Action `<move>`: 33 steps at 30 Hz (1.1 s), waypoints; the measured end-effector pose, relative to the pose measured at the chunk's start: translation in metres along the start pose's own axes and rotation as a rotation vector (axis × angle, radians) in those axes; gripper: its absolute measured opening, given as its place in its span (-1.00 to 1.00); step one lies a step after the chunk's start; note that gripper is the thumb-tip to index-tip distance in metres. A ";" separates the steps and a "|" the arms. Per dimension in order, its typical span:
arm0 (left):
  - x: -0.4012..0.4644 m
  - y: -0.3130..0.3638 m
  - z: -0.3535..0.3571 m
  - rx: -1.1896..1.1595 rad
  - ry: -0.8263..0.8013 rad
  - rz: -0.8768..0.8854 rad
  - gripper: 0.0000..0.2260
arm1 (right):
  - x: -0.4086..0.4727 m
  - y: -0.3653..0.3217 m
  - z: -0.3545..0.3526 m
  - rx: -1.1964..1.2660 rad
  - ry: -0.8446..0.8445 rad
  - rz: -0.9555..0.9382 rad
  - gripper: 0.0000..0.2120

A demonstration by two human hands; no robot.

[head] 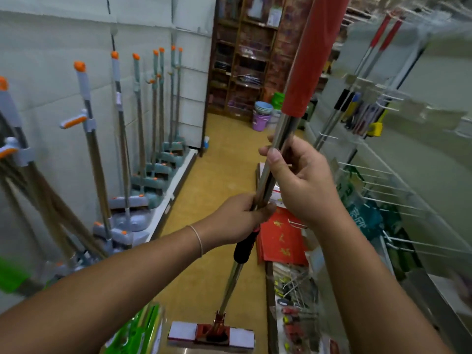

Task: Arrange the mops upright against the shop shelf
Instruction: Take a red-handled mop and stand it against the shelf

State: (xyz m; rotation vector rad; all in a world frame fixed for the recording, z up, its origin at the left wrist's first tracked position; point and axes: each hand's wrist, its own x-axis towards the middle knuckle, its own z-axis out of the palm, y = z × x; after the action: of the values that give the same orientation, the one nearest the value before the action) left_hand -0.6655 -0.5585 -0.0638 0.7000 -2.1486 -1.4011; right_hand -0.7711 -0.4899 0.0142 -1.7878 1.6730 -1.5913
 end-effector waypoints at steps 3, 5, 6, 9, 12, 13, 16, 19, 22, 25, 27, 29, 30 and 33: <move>0.028 -0.006 -0.004 -0.009 -0.014 0.025 -0.57 | 0.019 0.018 -0.006 -0.062 0.040 0.001 -0.95; 0.049 -0.010 -0.005 0.020 -0.024 0.028 -0.56 | 0.034 0.034 -0.011 -0.083 0.066 0.019 -0.97; 0.060 -0.012 -0.006 0.032 -0.032 0.025 -0.55 | 0.041 0.043 -0.013 -0.091 0.080 0.028 -0.97; 0.094 -0.021 -0.007 0.059 -0.048 0.002 -0.58 | 0.063 0.068 -0.019 -0.091 0.104 0.054 -0.92; 0.130 -0.030 -0.009 0.045 -0.048 -0.052 -0.61 | 0.092 0.095 -0.023 -0.027 0.095 0.078 -0.86; 0.142 -0.032 -0.011 0.037 -0.048 -0.068 -0.62 | 0.103 0.103 -0.024 -0.003 0.090 0.080 -0.86; 0.180 -0.037 -0.018 0.025 -0.034 -0.117 -0.67 | 0.138 0.127 -0.029 0.066 0.075 0.074 -0.86; 0.215 -0.040 -0.025 0.019 -0.028 -0.172 -0.69 | 0.168 0.148 -0.035 0.124 0.063 0.076 -0.90; 0.245 -0.044 -0.032 0.044 -0.032 -0.224 -0.70 | 0.194 0.170 -0.038 0.174 0.059 0.060 -0.93; 0.278 -0.047 -0.042 0.067 -0.048 -0.245 -0.78 | 0.219 0.191 -0.038 0.226 0.067 0.065 -0.98; 0.297 -0.049 -0.050 0.078 -0.076 -0.254 -0.91 | 0.232 0.204 -0.036 0.237 0.067 0.063 -0.95; 0.317 -0.055 -0.056 0.059 -0.087 -0.249 -0.95 | 0.248 0.217 -0.034 0.230 0.069 0.059 -0.94; 0.326 -0.058 -0.058 0.050 -0.082 -0.241 -0.95 | 0.256 0.223 -0.034 0.230 0.073 0.061 -0.94; 0.355 -0.068 -0.062 0.011 -0.041 -0.205 -0.85 | 0.282 0.241 -0.034 0.245 0.101 0.087 -0.94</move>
State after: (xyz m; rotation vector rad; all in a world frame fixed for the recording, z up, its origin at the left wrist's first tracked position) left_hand -0.8839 -0.8536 -0.0641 0.9251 -2.1670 -1.5197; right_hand -1.0026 -0.7816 -0.0027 -1.5183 1.4983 -1.7867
